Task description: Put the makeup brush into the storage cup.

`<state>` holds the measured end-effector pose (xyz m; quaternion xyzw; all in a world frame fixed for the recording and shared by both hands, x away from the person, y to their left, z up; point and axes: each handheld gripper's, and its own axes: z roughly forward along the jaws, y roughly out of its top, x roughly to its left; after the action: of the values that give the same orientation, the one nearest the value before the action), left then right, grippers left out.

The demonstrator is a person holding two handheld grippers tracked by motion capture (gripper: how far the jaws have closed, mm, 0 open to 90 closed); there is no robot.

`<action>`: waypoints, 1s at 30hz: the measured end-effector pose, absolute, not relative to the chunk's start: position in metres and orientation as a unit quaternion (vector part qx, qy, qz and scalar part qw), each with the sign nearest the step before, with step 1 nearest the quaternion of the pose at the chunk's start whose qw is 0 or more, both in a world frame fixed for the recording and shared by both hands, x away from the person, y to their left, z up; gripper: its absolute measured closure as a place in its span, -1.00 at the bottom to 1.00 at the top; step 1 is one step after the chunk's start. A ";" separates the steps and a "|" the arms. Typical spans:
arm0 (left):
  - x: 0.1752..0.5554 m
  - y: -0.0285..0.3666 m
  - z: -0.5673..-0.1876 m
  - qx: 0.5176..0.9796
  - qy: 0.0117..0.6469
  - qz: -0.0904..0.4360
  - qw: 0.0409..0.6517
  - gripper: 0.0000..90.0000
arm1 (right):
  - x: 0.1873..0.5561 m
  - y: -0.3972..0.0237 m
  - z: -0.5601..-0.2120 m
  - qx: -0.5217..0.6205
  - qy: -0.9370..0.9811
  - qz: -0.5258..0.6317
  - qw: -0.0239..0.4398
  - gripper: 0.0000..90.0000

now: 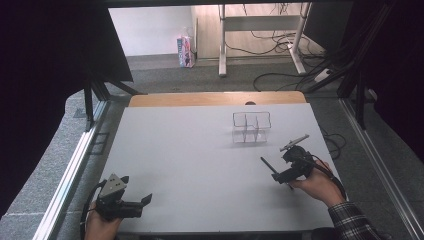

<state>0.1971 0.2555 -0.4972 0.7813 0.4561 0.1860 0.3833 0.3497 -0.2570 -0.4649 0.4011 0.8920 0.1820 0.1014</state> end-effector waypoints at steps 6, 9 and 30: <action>0.197 0.255 -0.497 0.782 0.456 0.186 0.382 -1.00 | 0.358 -0.253 -0.465 0.397 0.896 0.175 0.097 -0.61; 0.197 0.255 -0.497 0.782 0.455 0.186 0.382 -1.00 | 0.362 -0.250 -0.464 0.394 0.898 0.171 0.097 -0.51; 0.197 0.255 -0.498 0.784 0.454 0.185 0.381 -1.00 | 0.371 -0.238 -0.484 0.363 0.921 0.116 0.081 -0.07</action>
<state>0.1973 0.2548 -0.4977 0.7837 0.4538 0.1853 0.3814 0.3709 -0.2380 -0.4836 0.3629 0.9211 0.1155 0.0813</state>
